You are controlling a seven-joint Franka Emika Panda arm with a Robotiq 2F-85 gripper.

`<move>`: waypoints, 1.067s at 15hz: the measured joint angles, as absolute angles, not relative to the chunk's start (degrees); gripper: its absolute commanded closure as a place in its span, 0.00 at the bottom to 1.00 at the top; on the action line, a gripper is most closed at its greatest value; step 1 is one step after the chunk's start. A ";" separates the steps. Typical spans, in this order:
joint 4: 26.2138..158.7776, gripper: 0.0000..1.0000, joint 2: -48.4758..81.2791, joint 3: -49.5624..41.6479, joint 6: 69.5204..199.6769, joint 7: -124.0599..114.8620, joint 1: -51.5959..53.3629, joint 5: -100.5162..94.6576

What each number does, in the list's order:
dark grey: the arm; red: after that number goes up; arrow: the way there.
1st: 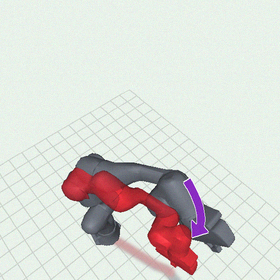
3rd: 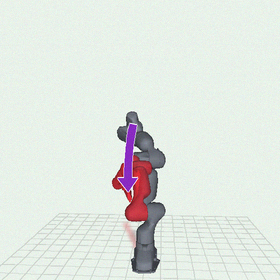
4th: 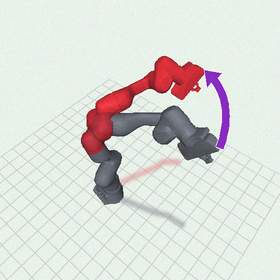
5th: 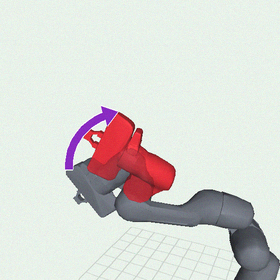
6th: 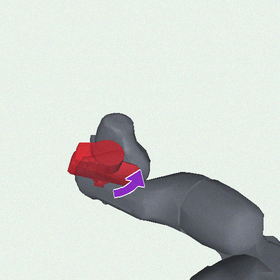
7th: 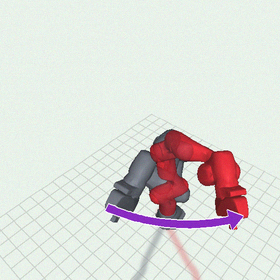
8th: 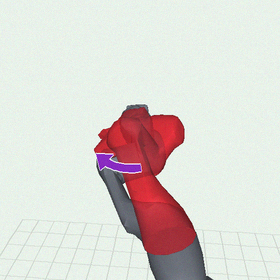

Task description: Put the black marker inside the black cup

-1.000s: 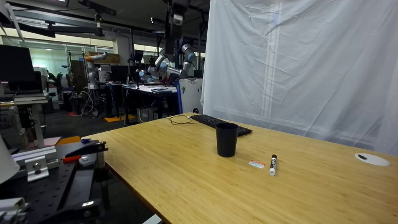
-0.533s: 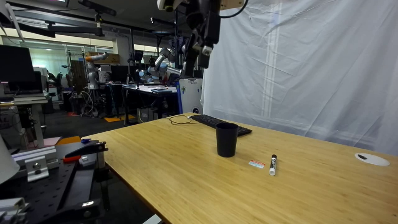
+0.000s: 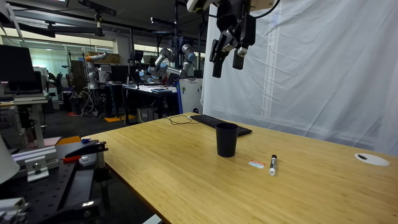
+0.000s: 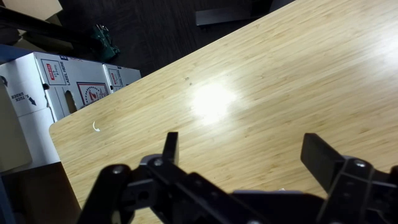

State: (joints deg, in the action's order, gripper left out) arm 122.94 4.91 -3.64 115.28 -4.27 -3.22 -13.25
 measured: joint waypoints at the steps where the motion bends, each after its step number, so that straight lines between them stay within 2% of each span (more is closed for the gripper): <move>1: 122.20 0.00 5.51 -3.66 114.68 -4.19 -3.22 -13.25; 16: 121.85 0.00 5.85 -3.66 114.18 -4.17 -3.21 -13.25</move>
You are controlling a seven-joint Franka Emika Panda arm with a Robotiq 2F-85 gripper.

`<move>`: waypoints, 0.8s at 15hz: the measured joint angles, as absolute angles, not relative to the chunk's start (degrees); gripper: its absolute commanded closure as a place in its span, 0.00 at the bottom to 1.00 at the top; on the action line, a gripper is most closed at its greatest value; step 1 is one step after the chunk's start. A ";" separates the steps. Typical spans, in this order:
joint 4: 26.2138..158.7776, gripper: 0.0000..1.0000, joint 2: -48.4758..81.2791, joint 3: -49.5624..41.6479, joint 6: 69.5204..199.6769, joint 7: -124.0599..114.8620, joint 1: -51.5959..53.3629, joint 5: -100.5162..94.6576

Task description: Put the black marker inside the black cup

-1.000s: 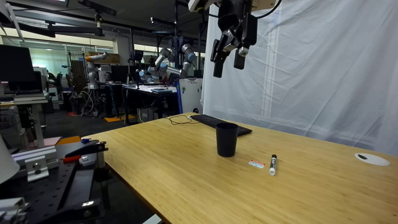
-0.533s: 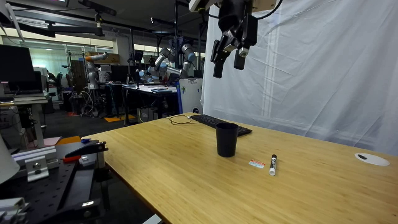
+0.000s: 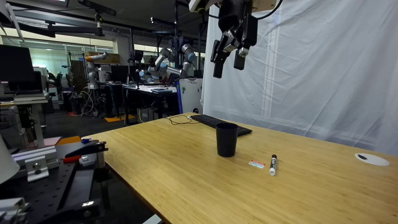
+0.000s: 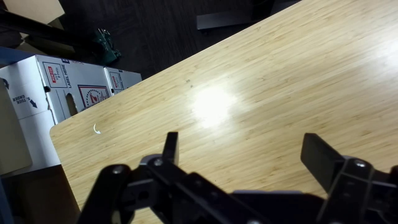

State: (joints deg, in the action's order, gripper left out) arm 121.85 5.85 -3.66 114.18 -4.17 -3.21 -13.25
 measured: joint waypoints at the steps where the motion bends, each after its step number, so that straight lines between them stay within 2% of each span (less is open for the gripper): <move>1: 121.84 0.00 5.85 -3.66 114.18 -4.17 -3.21 -13.25; 12: 120.88 0.00 7.43 -4.54 115.64 -3.21 -3.42 -14.58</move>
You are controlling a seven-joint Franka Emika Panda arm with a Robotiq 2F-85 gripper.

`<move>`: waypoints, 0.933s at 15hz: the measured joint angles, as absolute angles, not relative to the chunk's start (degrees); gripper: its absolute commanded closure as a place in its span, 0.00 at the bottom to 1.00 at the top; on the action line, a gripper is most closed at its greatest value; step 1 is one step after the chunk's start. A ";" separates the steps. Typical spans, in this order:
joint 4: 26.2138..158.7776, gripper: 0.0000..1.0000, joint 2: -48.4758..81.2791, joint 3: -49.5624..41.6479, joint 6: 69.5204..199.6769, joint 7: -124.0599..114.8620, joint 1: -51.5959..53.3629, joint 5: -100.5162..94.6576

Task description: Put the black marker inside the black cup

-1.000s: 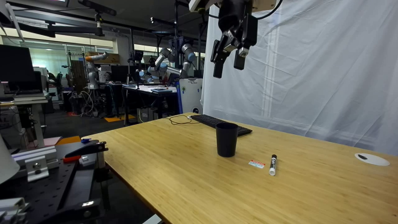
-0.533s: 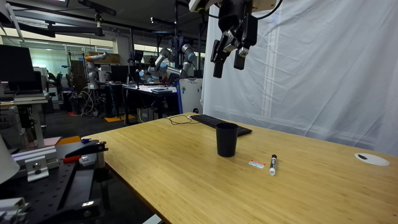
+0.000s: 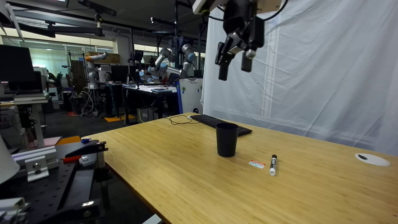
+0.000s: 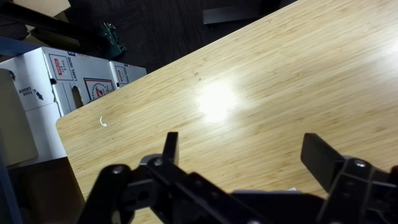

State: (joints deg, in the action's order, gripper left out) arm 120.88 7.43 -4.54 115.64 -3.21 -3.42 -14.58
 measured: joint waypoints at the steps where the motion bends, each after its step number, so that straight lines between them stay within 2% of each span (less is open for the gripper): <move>1: 119.58 0.00 8.97 -5.22 116.55 -2.05 -3.74 -15.38; 8: 104.55 0.00 26.72 -5.28 123.10 11.88 -4.86 -16.53; 14: 96.48 0.00 34.36 -0.83 124.58 29.14 -5.84 -13.68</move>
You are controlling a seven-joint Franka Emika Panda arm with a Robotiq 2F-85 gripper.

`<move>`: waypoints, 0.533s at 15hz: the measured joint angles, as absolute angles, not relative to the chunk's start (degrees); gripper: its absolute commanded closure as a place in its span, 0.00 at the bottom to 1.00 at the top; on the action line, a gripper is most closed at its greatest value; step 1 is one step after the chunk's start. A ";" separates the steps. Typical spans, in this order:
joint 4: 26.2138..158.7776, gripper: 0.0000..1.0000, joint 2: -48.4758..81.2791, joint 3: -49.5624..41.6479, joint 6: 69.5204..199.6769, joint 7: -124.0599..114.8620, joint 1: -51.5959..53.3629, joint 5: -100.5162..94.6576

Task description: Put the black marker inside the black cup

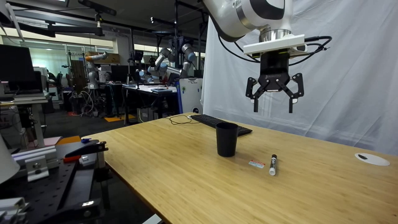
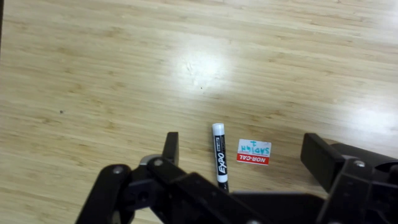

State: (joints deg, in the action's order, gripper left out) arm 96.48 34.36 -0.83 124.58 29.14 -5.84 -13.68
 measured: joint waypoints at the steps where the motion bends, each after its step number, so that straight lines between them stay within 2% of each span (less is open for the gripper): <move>1: 95.65 0.00 35.38 -0.11 124.58 31.89 -6.33 -12.88; 8: 89.67 0.00 43.31 1.07 124.44 41.89 -8.25 -11.45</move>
